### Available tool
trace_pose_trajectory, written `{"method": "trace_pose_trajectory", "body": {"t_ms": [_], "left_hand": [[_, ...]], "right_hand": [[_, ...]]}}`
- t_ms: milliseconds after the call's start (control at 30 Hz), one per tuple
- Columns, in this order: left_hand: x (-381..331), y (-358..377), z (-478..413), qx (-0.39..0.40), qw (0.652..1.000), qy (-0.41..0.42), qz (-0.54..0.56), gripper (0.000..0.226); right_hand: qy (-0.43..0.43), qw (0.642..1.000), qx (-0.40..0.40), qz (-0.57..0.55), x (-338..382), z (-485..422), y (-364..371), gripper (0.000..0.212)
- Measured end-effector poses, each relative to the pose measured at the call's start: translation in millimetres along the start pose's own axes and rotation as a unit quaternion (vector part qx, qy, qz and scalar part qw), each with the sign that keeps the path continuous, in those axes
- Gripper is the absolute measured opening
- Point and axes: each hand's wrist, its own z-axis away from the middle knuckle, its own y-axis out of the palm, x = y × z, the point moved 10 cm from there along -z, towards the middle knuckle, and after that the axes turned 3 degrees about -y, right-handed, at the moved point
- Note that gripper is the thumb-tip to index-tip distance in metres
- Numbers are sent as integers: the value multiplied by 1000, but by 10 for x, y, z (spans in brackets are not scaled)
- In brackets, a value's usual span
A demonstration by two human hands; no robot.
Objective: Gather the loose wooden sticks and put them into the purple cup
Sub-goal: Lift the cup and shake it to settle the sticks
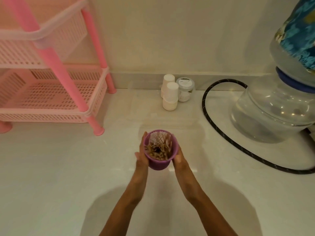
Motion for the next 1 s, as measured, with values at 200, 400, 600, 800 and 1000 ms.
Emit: {"method": "trace_pose_trajectory", "body": {"t_ms": [200,400,600,800,1000], "left_hand": [[-108,261,-31,-45,997,43,-37,115],[-456,99,-97,-60,991,76,97,108],[-593,535,187,-58,990,131,9,110],[-908,14,-65,-119,974,148,122,105],[-857,481,197,-64,985,146,69,121]], "right_hand": [[-29,987,-94,-127,283,-60,-243,101],[-49,995,-65,-59,353,155,88,107],[-95,968,-117,-202,741,-97,-384,104],[-36,996,-31,-70,421,217,205,122],[-111,976,-110,-149,889,-7,-306,115]]}}
